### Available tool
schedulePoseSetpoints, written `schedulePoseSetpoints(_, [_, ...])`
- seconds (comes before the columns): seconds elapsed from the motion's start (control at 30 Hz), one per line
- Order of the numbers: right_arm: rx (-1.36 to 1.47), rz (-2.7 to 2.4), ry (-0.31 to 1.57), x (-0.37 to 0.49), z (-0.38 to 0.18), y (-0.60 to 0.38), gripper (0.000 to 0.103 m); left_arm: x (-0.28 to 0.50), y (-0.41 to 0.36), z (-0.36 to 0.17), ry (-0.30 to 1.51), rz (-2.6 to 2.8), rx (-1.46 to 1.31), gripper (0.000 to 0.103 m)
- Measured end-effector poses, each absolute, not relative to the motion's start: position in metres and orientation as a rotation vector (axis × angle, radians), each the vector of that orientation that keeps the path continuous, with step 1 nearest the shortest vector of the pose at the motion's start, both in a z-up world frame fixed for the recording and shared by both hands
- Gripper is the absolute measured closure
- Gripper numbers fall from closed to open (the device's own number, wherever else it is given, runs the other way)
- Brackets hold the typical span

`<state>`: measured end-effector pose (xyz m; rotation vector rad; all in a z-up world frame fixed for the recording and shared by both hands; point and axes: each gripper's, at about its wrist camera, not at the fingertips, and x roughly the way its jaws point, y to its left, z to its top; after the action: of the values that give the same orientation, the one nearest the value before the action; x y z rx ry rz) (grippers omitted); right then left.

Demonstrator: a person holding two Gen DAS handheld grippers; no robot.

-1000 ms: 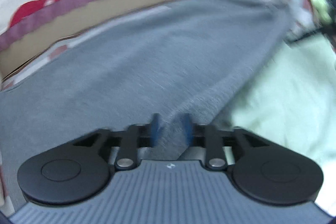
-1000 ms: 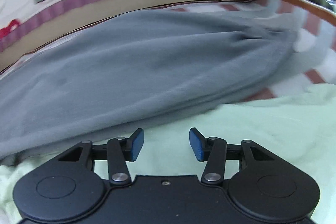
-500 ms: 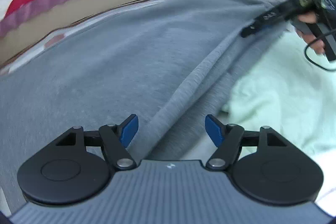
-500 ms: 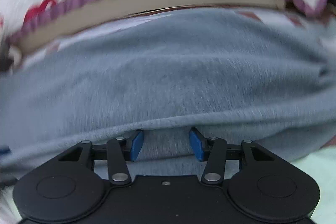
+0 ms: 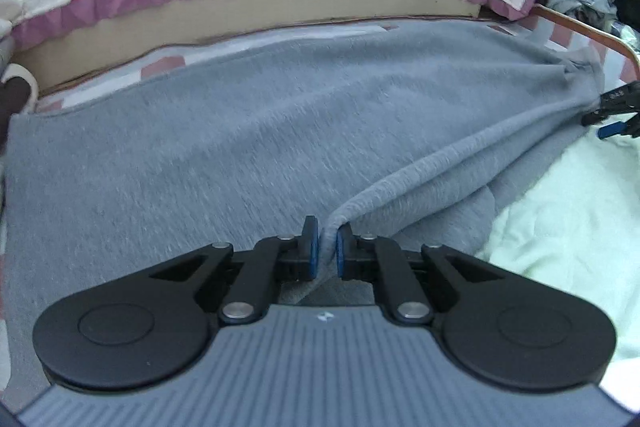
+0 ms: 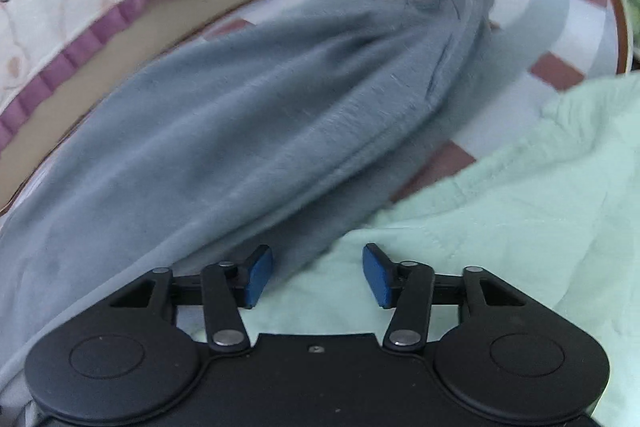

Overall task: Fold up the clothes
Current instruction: 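Grasp the sweatshirt edge with the left gripper while the right gripper grasps beside it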

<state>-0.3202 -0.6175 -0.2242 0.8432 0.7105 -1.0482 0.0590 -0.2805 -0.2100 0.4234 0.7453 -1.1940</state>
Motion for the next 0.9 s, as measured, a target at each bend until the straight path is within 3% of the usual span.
schedulePoseSetpoints(0.13, [0.737, -1.012, 0.736, -0.297, -0.226, -0.626, 0.022, 0.062, -0.279, -0.213, 0.768, -1.188, 0.393, 0.092])
schedulePoseSetpoints(0.17, [0.7, -1.009, 0.741, -0.288, -0.228, -0.626, 0.026, 0.061, -0.279, -0.213, 0.768, -1.186, 0.392, 0.092])
schedulePoseSetpoints(0.2, [0.653, -1.002, 0.751, -0.279, -0.229, -0.624, 0.038, 0.061, -0.279, -0.213, 0.768, -1.184, 0.394, 0.092])
schedulePoseSetpoints(0.23, [0.579, -0.983, 0.77, -0.271, -0.23, -0.62, 0.058, 0.06, -0.279, -0.213, 0.767, -1.184, 0.397, 0.092])
schedulePoseSetpoints(0.27, [0.51, -0.967, 0.782, -0.264, -0.228, -0.615, 0.088, 0.06, -0.279, -0.213, 0.767, -1.184, 0.398, 0.092])
schedulePoseSetpoints(0.33, [0.394, -0.955, 0.768, -0.258, -0.212, -0.603, 0.099, 0.059, -0.277, -0.211, 0.766, -1.178, 0.402, 0.092])
schedulePoseSetpoints(0.47, [0.32, -1.019, 0.638, -0.285, -0.169, -0.586, 0.102, 0.058, -0.267, -0.202, 0.776, -1.188, 0.365, 0.092])
schedulePoseSetpoints(0.6, [0.255, -1.017, 0.804, -0.284, -0.208, -0.595, 0.102, 0.061, -0.263, -0.205, 0.808, -1.167, 0.374, 0.091])
schedulePoseSetpoints(0.67, [0.25, -1.041, 0.791, -0.283, -0.208, -0.593, 0.102, 0.061, -0.258, -0.207, 0.82, -1.146, 0.405, 0.091])
schedulePoseSetpoints(0.77, [0.291, -1.065, 0.799, -0.288, -0.212, -0.6, 0.102, 0.064, -0.242, -0.206, 0.859, -1.114, 0.404, 0.087])
schedulePoseSetpoints(0.9, [0.317, -1.085, 0.811, -0.291, -0.213, -0.601, 0.102, 0.08, -0.21, -0.197, 0.948, -1.018, 0.312, 0.072])
